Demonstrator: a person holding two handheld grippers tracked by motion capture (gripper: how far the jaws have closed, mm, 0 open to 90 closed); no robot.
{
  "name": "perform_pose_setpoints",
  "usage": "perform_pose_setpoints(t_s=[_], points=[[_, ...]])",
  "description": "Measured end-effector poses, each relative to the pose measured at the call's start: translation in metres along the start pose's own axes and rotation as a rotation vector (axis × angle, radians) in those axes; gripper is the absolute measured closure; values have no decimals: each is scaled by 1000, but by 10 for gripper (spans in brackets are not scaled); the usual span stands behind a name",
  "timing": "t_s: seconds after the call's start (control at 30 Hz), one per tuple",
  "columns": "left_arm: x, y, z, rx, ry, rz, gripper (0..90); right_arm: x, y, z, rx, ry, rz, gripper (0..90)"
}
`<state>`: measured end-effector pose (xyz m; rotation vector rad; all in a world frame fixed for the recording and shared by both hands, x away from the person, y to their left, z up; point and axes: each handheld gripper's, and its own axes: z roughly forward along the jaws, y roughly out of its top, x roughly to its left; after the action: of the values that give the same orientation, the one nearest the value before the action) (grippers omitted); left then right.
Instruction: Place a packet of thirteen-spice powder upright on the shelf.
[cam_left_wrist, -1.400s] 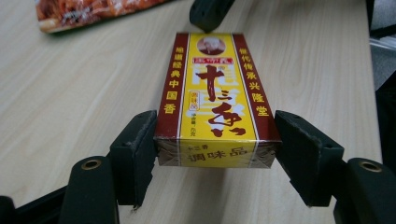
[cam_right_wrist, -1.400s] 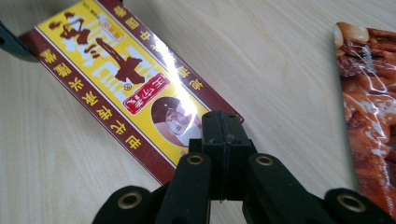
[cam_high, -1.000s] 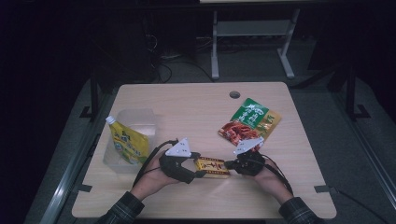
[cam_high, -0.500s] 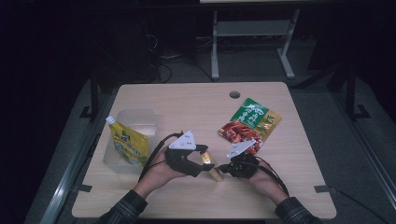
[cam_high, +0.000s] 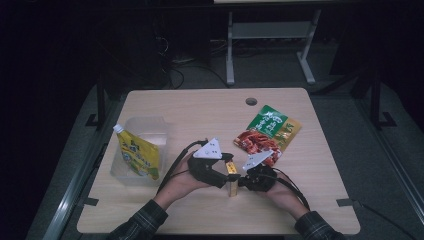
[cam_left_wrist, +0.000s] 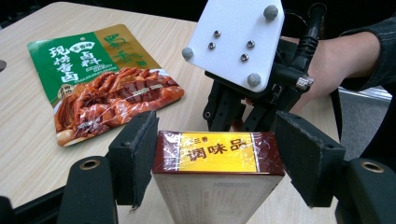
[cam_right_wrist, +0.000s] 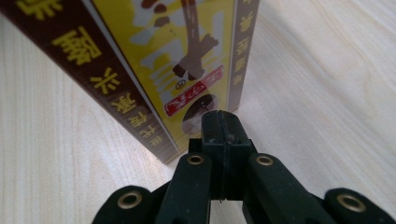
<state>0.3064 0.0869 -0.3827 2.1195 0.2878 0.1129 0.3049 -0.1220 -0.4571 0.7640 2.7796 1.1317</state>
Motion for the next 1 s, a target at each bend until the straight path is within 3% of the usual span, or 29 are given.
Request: perform_pose_setpoints(t_s=[0.2,0.6,0.77,1.0], points=[[-1,2,-4,-36,-5,-15,263,-2,-1,-4,-14,-10,3,900],[-4,1,-30,-53,47,-18,191,-10,-1,-3,-25,-19,27,900],[-11,-20,-46,-25,87,-40,174,-15,0,0,-35,-6,48,900],[-22,-60,-56,48,101,-90,173,-17,2,4,-39,-2,59,900]])
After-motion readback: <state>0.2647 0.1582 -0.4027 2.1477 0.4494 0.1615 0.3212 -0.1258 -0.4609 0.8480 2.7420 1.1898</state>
